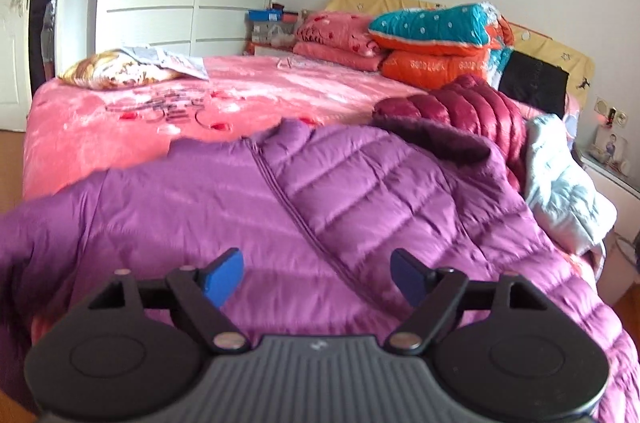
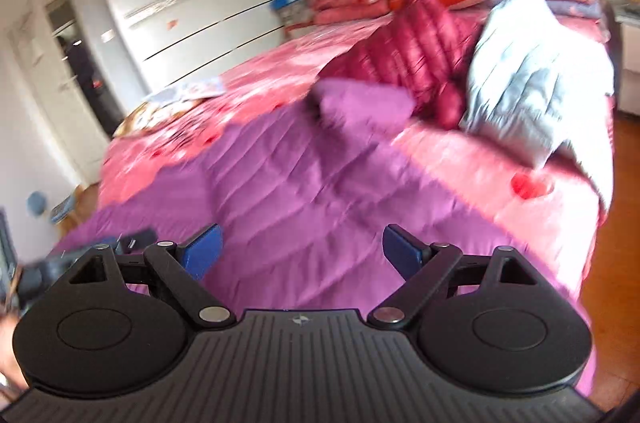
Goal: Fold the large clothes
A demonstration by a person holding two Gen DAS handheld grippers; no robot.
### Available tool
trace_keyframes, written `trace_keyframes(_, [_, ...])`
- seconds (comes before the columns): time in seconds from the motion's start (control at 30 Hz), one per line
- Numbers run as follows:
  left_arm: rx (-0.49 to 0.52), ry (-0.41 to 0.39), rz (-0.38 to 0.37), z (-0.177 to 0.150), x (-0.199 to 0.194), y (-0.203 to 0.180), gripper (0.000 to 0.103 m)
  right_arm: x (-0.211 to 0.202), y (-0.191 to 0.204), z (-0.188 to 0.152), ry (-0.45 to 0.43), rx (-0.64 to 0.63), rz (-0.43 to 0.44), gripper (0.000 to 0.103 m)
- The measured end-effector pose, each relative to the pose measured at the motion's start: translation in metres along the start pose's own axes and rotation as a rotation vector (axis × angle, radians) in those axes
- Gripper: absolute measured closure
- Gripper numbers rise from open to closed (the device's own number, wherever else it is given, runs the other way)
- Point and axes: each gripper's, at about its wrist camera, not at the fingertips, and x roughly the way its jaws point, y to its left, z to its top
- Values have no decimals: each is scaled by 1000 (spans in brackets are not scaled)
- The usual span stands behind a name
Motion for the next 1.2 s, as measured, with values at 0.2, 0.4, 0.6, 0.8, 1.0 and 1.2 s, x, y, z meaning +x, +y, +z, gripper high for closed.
trace_keyframes(0.2, [17, -51, 22, 12, 18, 11, 11, 39, 29, 51, -43, -88, -66, 0])
trace_keyframes(0.4, [26, -84, 78, 23, 33, 30, 4, 94, 50, 72, -58, -188, -121, 0])
trace_keyframes(0.6, [7, -69, 134, 29, 52, 57, 3, 164, 75, 82, -55, -307, -186, 0])
trace_keyframes(0.8, [23, -7, 193, 30, 67, 74, 1, 217, 91, 92, -51, -430, -286, 0])
trace_keyframes(1.0, [51, 28, 200, 26, 74, 76, 1, 254, 70, 87, -50, -428, -365, 0])
trace_keyframes(1.2, [71, 51, 211, 18, 82, 75, 1, 281, 49, 89, -55, -369, -413, 0])
